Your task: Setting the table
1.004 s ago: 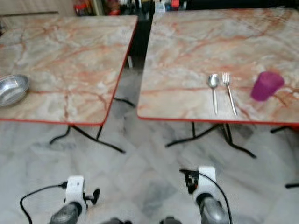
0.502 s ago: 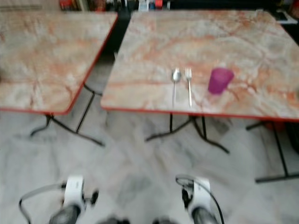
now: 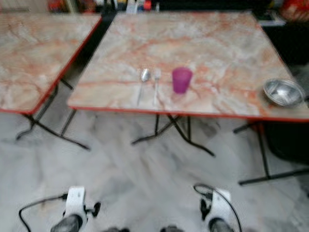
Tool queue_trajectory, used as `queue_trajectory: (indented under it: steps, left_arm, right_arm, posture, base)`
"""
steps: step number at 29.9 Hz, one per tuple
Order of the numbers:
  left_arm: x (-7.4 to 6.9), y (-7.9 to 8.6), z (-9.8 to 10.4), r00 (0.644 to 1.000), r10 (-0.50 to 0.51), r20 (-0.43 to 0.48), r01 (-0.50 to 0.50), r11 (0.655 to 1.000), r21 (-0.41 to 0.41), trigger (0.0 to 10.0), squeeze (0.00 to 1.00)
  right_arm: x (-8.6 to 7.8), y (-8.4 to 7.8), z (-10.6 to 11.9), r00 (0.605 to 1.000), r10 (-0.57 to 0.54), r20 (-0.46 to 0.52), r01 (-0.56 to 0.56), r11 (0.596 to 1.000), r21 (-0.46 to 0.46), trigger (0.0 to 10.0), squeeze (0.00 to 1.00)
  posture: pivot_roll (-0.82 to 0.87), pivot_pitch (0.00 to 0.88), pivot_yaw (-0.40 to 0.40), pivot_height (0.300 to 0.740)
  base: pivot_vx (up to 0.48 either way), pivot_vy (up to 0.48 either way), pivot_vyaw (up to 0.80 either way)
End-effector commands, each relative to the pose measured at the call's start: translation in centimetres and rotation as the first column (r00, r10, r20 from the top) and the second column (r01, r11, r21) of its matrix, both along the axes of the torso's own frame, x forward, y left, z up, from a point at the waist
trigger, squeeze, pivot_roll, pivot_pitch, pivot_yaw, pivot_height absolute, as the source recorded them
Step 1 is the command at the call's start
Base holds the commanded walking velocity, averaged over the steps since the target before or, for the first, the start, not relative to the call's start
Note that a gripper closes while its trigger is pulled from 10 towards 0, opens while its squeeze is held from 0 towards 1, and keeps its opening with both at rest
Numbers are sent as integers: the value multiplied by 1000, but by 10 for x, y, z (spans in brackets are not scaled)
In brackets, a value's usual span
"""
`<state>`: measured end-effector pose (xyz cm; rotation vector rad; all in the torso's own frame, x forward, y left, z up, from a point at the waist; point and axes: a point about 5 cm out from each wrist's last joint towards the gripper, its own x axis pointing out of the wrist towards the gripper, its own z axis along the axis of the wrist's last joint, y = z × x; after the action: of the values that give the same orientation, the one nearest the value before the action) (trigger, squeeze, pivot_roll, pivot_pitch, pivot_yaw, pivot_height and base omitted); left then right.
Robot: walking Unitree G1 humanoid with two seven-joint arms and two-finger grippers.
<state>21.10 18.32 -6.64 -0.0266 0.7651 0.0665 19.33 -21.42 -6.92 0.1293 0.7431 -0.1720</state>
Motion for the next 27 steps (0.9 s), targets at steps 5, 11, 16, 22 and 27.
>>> queue_trajectory:
  steps: [5,11,16,22,27]
  left_arm:
    - [-9,4,-5,999,24,-39,-24,1000,2,10000,0]
    - [-15,2,-8,998,24,-53,-24,1000,-6,10000,0]
    - [-17,1,-10,998,18,-62,-18,1000,-8,10000,0]
    - [-17,1,-10,998,12,-62,-13,1000,-7,10000,0]
    - [-14,2,-8,999,11,-53,-11,1000,-7,10000,0]
  right_arm:
    - [-7,-8,-3,996,-86,-27,85,996,-23,10000,0]
    - [-15,-13,-6,993,-99,-59,97,994,-45,10000,0]
    - [-20,-16,-8,991,-105,-83,98,992,-77,10000,0]
    - [-18,-16,-7,992,-100,-81,94,993,-76,10000,0]
    - [-17,-15,-7,992,-101,-77,95,993,-76,10000,0]
  posture:
    - [-76,145,33,740]
    - [-75,140,31,740]
    - [-79,131,29,740]
    - [-85,118,31,740]
    - [-85,113,33,740]
  base:
    - [331,0,0]
    - [372,0,0]
    - [374,0,0]
    - [374,0,0]
    - [379,0,0]
